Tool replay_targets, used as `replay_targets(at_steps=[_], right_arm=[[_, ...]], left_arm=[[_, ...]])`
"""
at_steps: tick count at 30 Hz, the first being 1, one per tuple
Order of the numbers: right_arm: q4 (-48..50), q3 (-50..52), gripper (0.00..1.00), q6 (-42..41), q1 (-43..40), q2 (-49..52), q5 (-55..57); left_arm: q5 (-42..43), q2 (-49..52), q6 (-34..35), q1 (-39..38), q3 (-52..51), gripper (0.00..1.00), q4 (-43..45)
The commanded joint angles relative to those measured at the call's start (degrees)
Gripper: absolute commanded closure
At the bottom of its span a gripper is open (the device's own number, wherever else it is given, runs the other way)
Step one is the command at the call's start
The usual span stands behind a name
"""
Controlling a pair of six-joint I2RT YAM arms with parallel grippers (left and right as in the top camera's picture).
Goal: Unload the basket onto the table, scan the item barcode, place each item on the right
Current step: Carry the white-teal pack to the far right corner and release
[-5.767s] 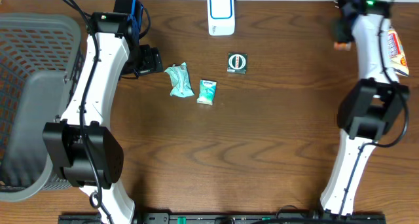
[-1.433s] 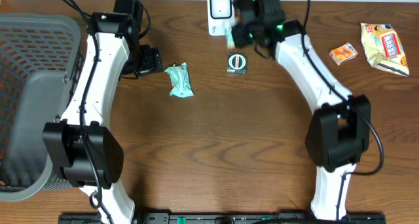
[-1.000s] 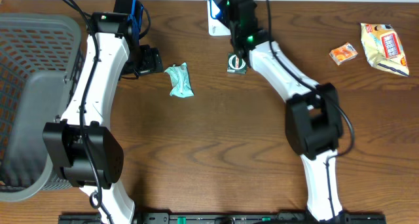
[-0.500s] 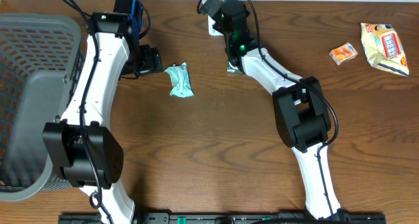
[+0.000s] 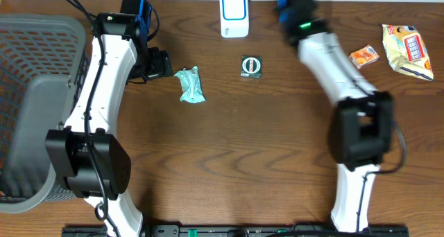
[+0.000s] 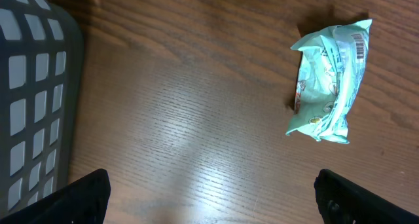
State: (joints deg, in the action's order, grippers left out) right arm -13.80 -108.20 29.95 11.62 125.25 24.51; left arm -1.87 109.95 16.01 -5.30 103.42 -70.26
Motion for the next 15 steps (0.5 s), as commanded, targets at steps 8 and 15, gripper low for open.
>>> replay_targets(at_steps=[8, 15], right_arm=[[-15.3, -0.6, 0.98, -10.6, -16.9, -0.9, 1.3], [-19.3, -0.6, 0.01, -20.2, -22.8, -0.9, -0.2]], left_arm=[[-0.8, -0.1, -0.9, 0.2, -0.6, 0.02, -0.2], [-0.7, -0.1, -0.9, 0.2, -0.6, 0.02, -0.2]])
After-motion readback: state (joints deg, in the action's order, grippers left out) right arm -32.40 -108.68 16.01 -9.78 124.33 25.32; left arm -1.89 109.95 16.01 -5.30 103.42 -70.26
